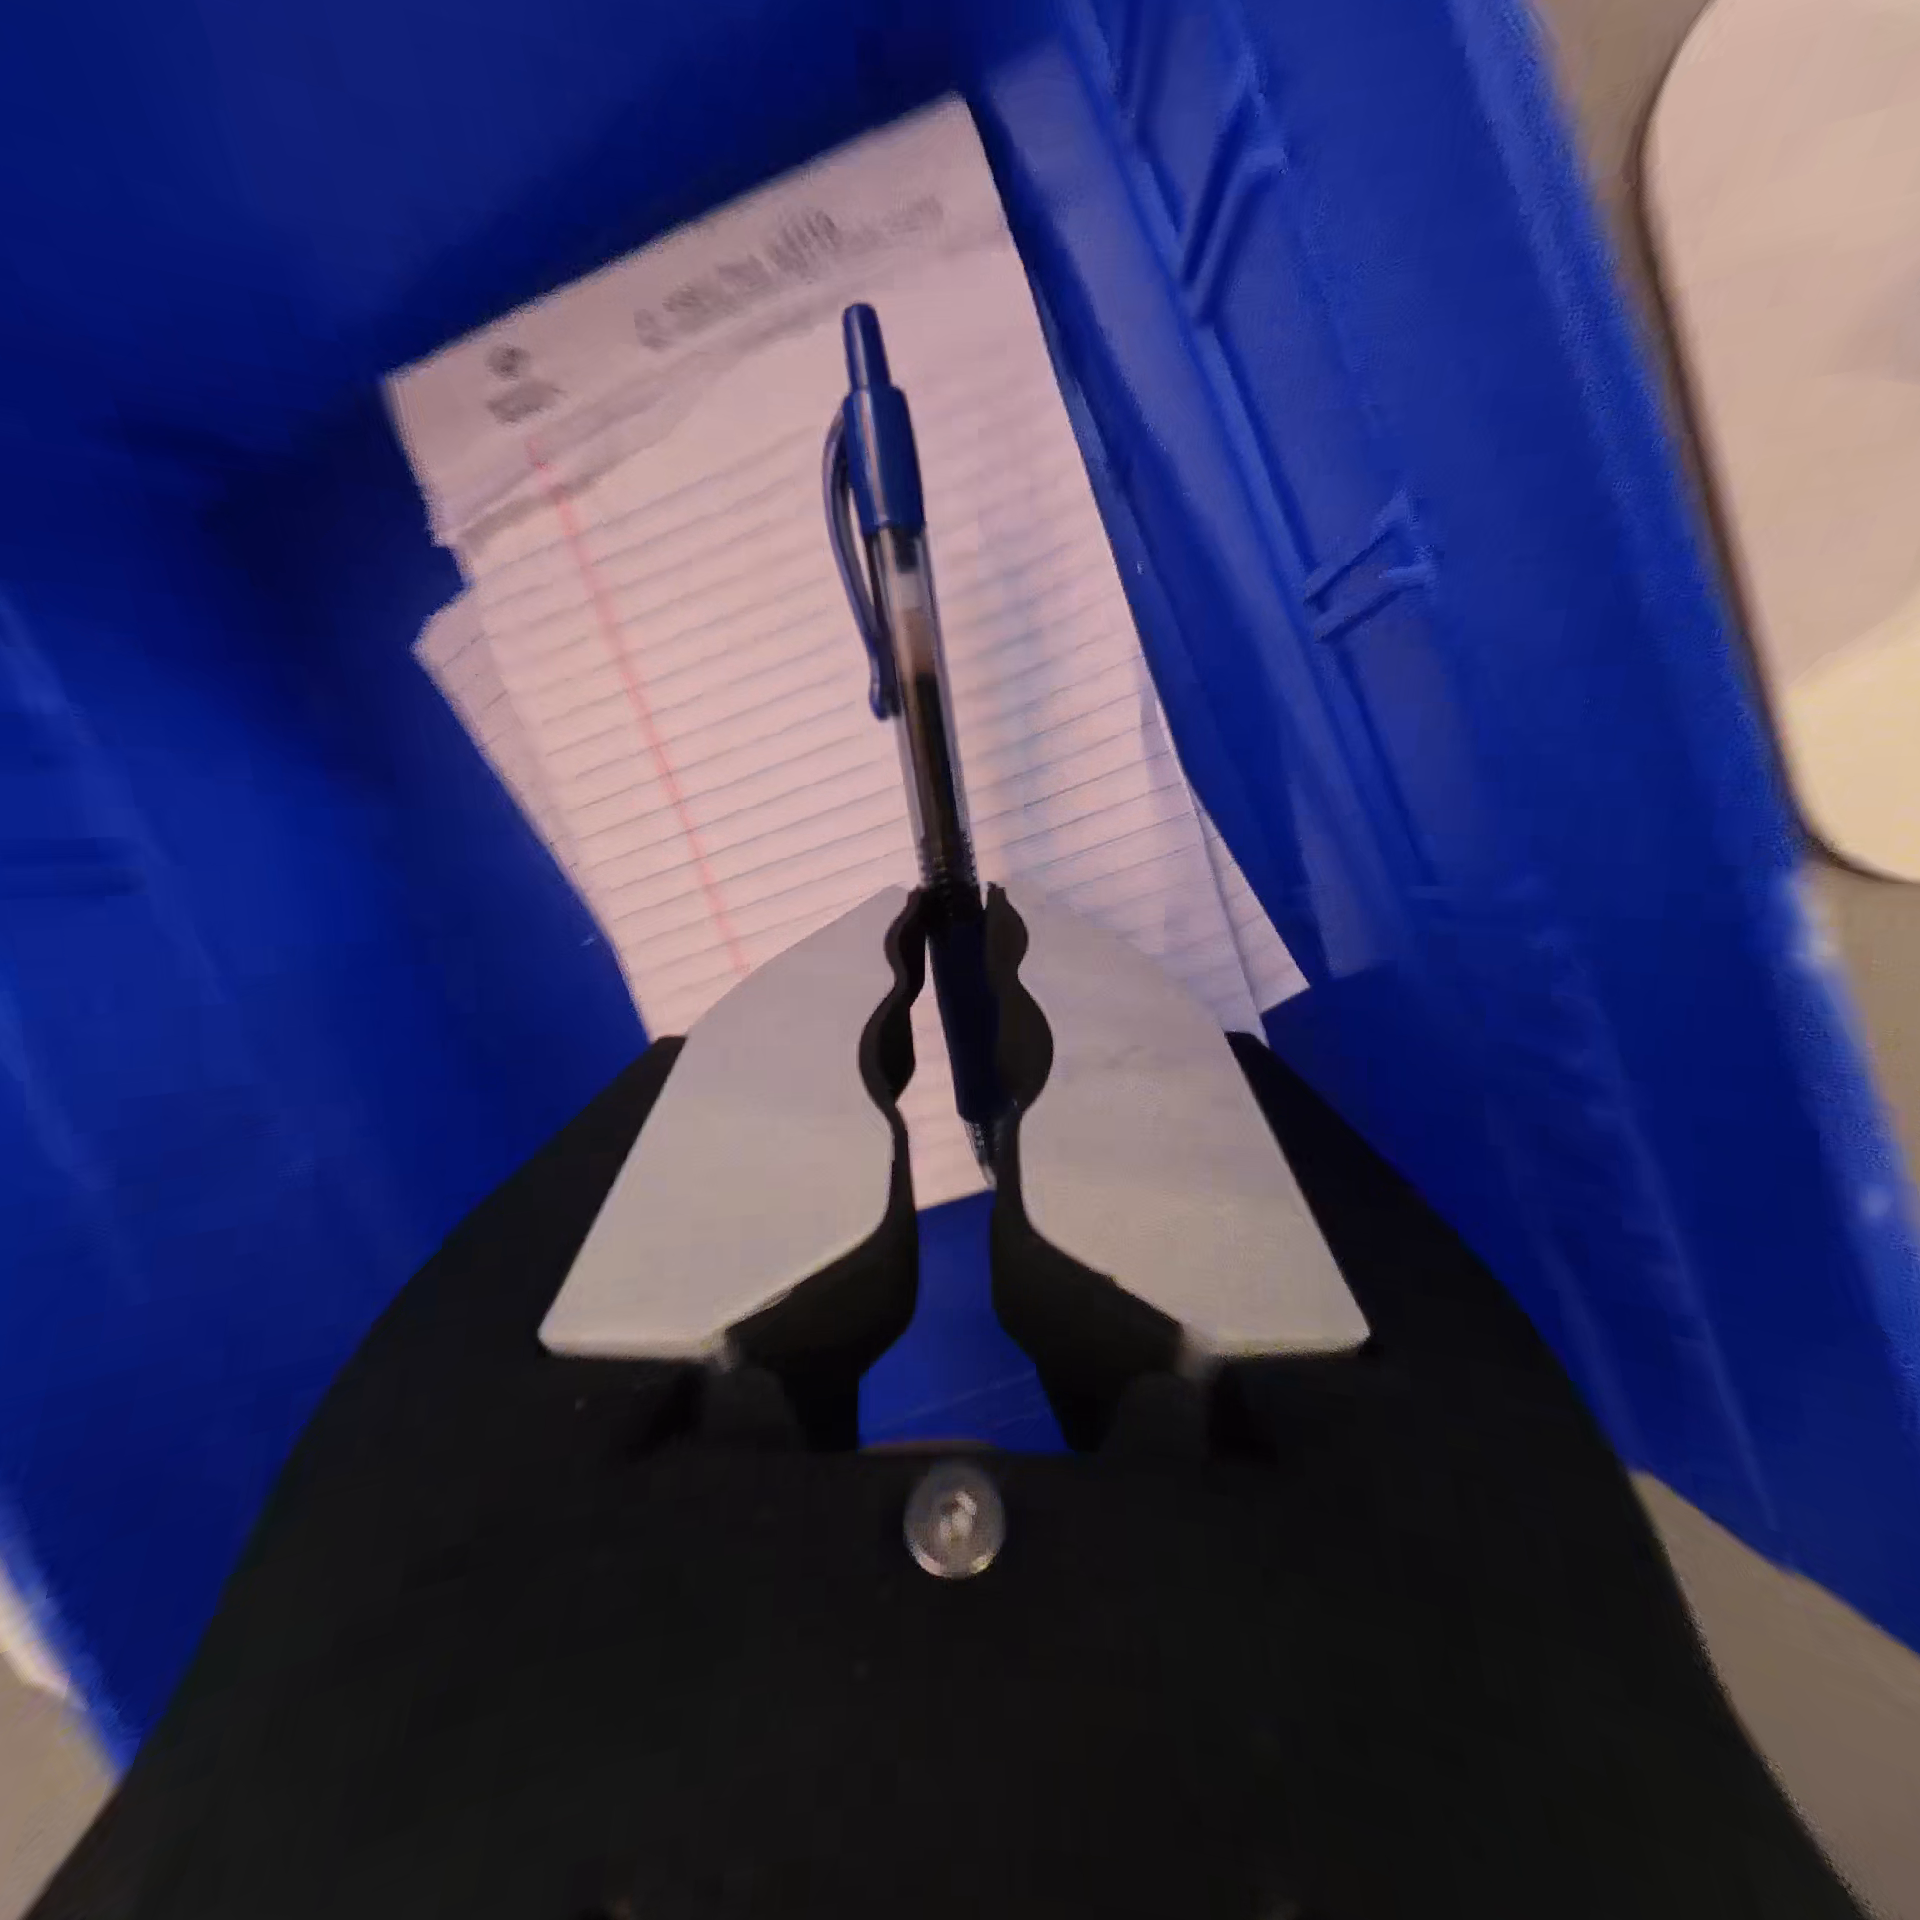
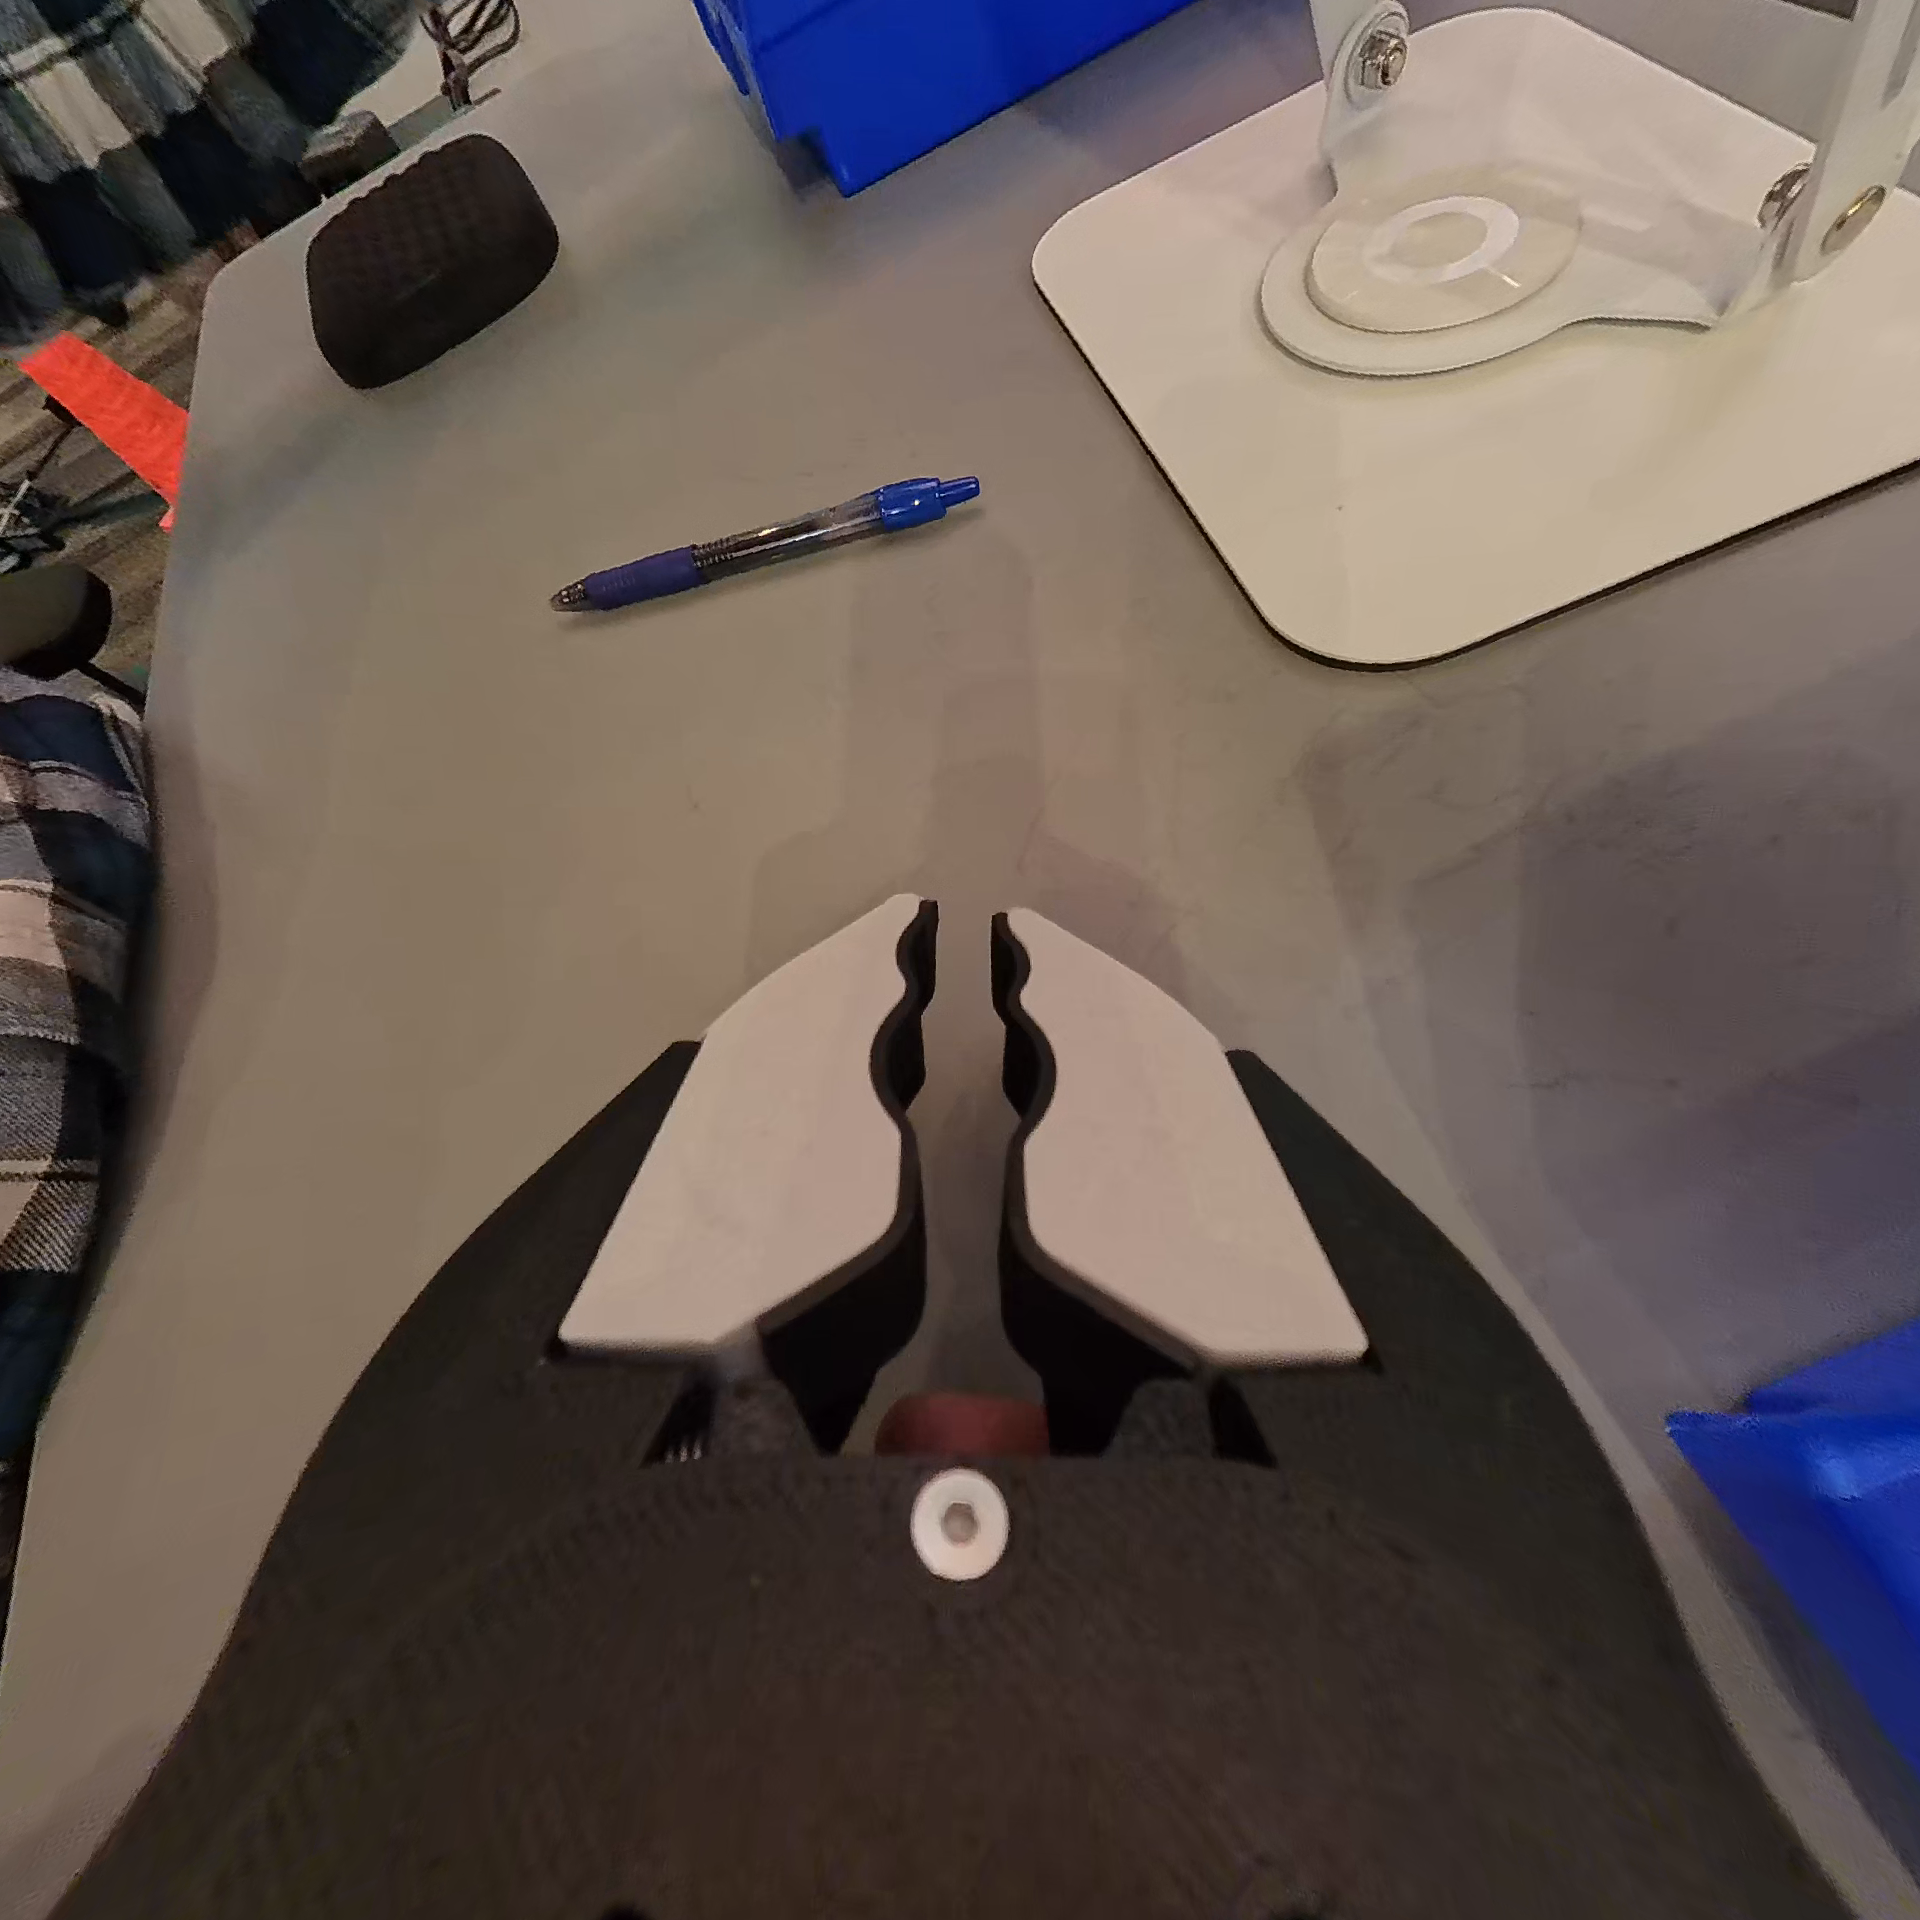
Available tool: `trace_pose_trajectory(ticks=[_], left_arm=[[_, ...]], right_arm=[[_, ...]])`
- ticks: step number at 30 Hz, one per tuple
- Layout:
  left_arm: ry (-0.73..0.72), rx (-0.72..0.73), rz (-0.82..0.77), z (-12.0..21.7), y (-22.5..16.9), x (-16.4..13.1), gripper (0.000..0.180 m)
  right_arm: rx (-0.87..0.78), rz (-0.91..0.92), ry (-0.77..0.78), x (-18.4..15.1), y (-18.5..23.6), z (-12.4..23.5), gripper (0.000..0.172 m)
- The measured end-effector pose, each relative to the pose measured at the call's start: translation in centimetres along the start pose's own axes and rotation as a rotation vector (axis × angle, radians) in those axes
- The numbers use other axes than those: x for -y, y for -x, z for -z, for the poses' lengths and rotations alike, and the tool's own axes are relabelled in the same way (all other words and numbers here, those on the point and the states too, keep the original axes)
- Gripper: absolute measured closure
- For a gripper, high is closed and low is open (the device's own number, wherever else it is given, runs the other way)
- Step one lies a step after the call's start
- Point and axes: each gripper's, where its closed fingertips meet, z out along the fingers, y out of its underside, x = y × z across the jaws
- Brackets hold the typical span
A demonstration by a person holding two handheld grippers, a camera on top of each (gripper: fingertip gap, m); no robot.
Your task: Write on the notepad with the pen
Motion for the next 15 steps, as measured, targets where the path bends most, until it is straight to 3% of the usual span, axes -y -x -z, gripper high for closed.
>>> trace_pose_trajectory(ticks=[4, 8, 11, 15], left_arm=[[-0.225, -0.031, 0.083, 7.4, -1.0, 0.3, 0.169], [-0.372, -0.129, 0.059, 13.6, -6.6, -1.0, 0.170], [-0.432, -0.266, 0.042, 14.9, -13.2, -1.9, 0.170], [-0.494, -0.507, 0.103, 13.7, -22.9, -2.3, 0.170]], right_arm=[[-0.002, -0.003, 0.005, -0.1, 0.0, 0.0, 0.162], [-0.006, -0.002, 0.014, -0.2, -0.1, -0.1, 0.162], [-0.007, -0.003, 0.015, -0.2, -0.1, -0.1, 0.162], [-0.008, -0.003, 0.016, -0.2, -0.1, -0.1, 0.162]])
